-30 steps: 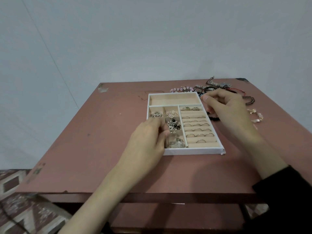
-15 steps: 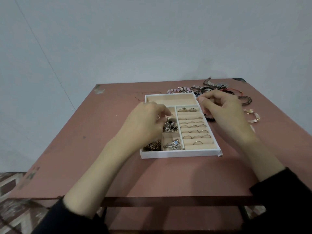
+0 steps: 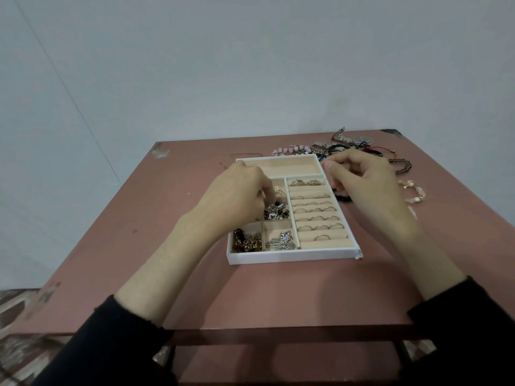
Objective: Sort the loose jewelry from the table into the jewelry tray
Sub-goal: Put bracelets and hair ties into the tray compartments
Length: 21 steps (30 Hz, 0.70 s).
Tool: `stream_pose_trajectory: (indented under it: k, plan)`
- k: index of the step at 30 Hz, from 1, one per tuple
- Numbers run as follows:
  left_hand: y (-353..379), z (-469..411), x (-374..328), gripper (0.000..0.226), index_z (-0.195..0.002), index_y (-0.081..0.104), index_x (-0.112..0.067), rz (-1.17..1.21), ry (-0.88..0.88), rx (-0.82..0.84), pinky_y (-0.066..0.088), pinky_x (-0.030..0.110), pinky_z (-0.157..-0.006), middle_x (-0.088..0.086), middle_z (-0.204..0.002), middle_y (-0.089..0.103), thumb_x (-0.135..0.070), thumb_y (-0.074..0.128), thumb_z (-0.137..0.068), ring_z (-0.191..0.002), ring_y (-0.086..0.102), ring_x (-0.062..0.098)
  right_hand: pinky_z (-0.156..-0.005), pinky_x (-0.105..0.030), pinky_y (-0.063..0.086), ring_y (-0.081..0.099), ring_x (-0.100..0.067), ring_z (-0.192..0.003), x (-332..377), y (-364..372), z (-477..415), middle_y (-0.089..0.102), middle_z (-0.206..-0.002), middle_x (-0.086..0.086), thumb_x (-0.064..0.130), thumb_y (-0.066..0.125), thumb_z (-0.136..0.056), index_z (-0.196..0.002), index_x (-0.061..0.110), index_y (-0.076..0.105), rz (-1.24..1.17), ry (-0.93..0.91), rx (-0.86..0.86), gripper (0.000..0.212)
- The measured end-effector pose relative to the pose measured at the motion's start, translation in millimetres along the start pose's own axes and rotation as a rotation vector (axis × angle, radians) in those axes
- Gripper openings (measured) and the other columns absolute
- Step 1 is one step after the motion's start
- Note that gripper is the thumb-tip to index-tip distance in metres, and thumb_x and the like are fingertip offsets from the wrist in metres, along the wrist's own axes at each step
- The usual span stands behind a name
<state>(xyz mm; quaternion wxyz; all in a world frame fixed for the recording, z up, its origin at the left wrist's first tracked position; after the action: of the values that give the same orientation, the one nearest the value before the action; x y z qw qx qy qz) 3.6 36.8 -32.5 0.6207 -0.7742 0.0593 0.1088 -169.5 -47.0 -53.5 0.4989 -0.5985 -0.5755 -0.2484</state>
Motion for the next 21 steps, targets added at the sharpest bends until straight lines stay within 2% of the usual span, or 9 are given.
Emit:
stream_pose_trajectory:
  k: [5, 7, 9, 12, 14, 15, 17, 19, 21]
  plan:
    - [-8.7, 2.6, -9.3, 0.037, -0.084, 0.074, -0.019, 0.099, -0.005, -0.009, 0.036, 0.022, -0.063, -0.003, -0.081, 0.065, 0.002, 0.044, -0.079, -0.075, 0.051, 0.019, -0.073, -0.051, 0.055, 0.054, -0.009, -0.06, -3.8, -6.4, -3.5, 0.057, -0.057, 0.005, 0.022, 0.063, -0.086, -0.08, 0.024, 0.069, -0.038, 0.012, -0.03, 0.009]
    - [-10.9, 1.5, -16.0, 0.032, -0.086, 0.073, -0.02, 0.168, 0.005, -0.032, 0.036, 0.022, -0.056, 0.0, -0.084, 0.066, -0.002, 0.047, -0.081, -0.073, 0.058, 0.024, -0.071, -0.043, 0.055, 0.052, -0.008, -0.06, -6.9, -15.6, -5.1, 0.056, -0.056, 0.006, 0.02, 0.064, -0.086, -0.079, 0.024, 0.069, -0.049, 0.022, -0.062, 0.01]
    - [-11.3, -2.8, -28.0, 0.03, -0.089, 0.072, -0.023, 0.227, 0.031, -0.033, 0.036, 0.026, -0.059, 0.0, -0.086, 0.066, -0.006, 0.049, -0.084, -0.073, 0.059, 0.02, -0.069, -0.034, 0.048, 0.054, -0.007, -0.061, -12.2, -33.3, -7.1, 0.059, -0.061, 0.004, 0.023, 0.063, -0.086, -0.08, 0.024, 0.07, -0.01, 0.036, -0.095, 0.008]
    - [-9.5, -11.5, -49.1, 0.024, -0.097, 0.071, -0.024, 0.249, 0.08, -0.011, 0.029, 0.019, -0.067, -0.017, -0.08, 0.052, -0.014, 0.051, -0.09, -0.067, 0.05, 0.007, -0.067, -0.03, 0.05, 0.057, -0.009, -0.063, -21.4, -63.5, -10.9, 0.065, -0.069, 0.001, 0.025, 0.064, -0.085, -0.076, 0.027, 0.069, 0.023, 0.071, -0.131, 0.011]
    - [-6.5, -19.5, -61.7, 0.02, -0.098, 0.071, -0.024, 0.262, 0.122, -0.017, 0.026, 0.017, -0.068, -0.026, -0.077, 0.044, -0.016, 0.053, -0.09, -0.065, 0.05, 0.003, -0.057, -0.012, 0.046, 0.057, -0.004, -0.062, -26.3, -79.7, -14.0, 0.065, -0.075, -0.001, 0.017, 0.062, -0.087, -0.078, 0.026, 0.068, 0.162, 0.069, -0.098, 0.014]
    - [-4.4, -23.5, -66.6, 0.019, -0.097, 0.07, -0.024, 0.264, 0.136, -0.017, 0.026, 0.015, -0.069, -0.026, -0.078, 0.044, -0.017, 0.054, -0.09, -0.065, 0.049, 0.0, -0.052, -0.009, 0.043, 0.057, -0.005, -0.064, -28.9, -85.9, -15.3, 0.064, -0.077, -0.002, 0.014, 0.061, -0.087, -0.082, 0.022, 0.069, 0.251, 0.069, -0.071, 0.013]
    - [1.2, -31.1, -75.2, 0.018, -0.097, 0.07, -0.023, 0.265, 0.16, -0.009, 0.026, 0.013, -0.066, -0.018, -0.086, 0.053, -0.017, 0.055, -0.09, -0.072, 0.047, 0.0, -0.058, -0.019, 0.043, 0.056, -0.014, -0.072, -35.6, -96.7, -18.0, 0.062, -0.079, -0.001, 0.011, 0.06, -0.085, -0.085, 0.02, 0.071, 0.465, 0.06, -0.012, 0.014]
    - [8.0, -38.6, -82.4, 0.019, -0.098, 0.071, -0.022, 0.269, 0.183, -0.007, 0.032, 0.017, -0.07, -0.008, -0.097, 0.062, -0.015, 0.056, -0.088, -0.083, 0.052, 0.008, -0.067, -0.029, 0.04, 0.053, -0.018, -0.08, -41.8, -104.0, -19.6, 0.058, -0.078, 0.002, 0.009, 0.059, -0.081, -0.085, 0.022, 0.072, 0.658, 0.036, 0.063, 0.019]
    - [13.3, -44.0, -89.1, 0.023, -0.099, 0.071, -0.021, 0.27, 0.195, 0.001, 0.036, 0.021, -0.074, -0.005, -0.095, 0.063, -0.012, 0.055, -0.086, -0.084, 0.055, 0.012, -0.075, -0.033, 0.042, 0.048, -0.017, -0.086, -47.1, -107.9, -19.0, 0.056, -0.08, 0.005, 0.007, 0.056, -0.078, -0.087, 0.026, 0.073, 0.75, 0.008, 0.137, 0.027]
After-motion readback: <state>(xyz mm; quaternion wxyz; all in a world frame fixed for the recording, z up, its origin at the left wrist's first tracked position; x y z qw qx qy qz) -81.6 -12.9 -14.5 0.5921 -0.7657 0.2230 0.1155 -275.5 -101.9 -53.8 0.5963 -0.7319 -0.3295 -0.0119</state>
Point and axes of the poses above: each hand's wrist, its own z-axis away from the middle knuckle, its own y-axis out of the palm, x = y × z, the point moved 2 cm from there along -z, towards the middle knuckle
